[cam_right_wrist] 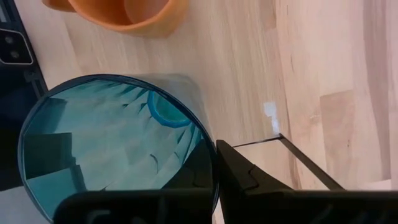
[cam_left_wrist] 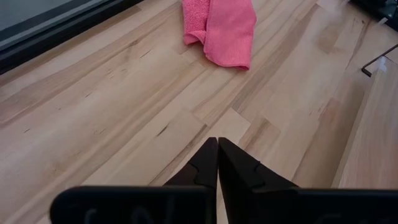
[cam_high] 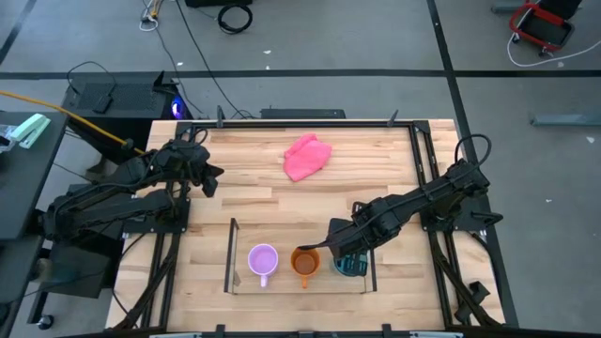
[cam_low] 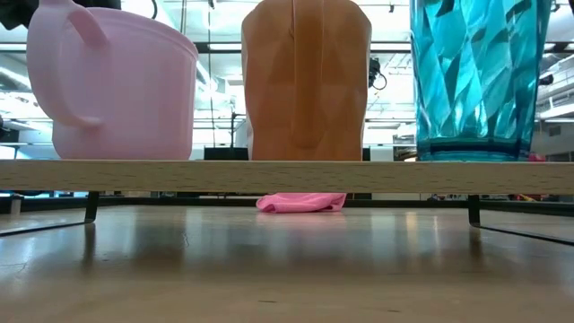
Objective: Stack small to large cups/mugs on shelf
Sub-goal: Put the blue cup on the shelf
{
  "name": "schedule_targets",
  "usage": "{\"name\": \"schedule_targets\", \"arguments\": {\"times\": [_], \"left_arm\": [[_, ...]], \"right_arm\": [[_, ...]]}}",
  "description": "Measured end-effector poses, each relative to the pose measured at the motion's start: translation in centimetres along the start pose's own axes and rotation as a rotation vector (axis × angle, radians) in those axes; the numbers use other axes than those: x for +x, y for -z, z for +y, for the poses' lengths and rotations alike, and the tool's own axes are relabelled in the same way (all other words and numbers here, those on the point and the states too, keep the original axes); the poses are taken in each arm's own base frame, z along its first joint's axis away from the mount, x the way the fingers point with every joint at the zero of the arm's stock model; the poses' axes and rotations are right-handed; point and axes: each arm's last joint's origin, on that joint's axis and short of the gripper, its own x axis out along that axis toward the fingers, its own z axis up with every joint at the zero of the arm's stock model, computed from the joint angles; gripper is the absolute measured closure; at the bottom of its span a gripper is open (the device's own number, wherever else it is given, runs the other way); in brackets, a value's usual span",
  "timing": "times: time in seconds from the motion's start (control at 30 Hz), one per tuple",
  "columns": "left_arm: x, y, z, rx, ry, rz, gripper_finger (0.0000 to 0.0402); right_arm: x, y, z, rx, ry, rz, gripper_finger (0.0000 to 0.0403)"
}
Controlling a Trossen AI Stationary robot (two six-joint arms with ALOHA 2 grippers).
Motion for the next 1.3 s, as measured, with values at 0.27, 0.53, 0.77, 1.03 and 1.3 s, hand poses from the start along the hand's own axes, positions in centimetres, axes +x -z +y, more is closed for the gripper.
{"name": "schedule_targets", "arguments": {"times": [0.27,0.53,0.77,1.03,1.3], "left_arm": [[0.0,0.0,0.0,0.0,0.0,0.0,0.0383],[0.0,0.0,0.0,0.0,0.0,0.0,0.0381],[0.0,0.01,0.0,0.0,0.0,0.001,0.0389],[0.0,0.02,0.0,0.0,0.0,0.002,0.0379],[0.0,0.07,0.02,0.0,-0.002,0.008,0.0389]], "right_arm": [[0.0,-0.01,-0.03,-0.002,0.009,-0.005,0.0393],[0.0,-0.01,-0.03,-0.002,0.009,-0.005,0.0382],[0.0,-0.01,-0.03,-0.002,0.009,-0.005,0.0381],[0.0,-0.01,-0.03,-0.002,0.008,-0.005,0.0381],[0.0,-0.01,-0.03,-0.002,0.008,-0.005,0.0369]]}}
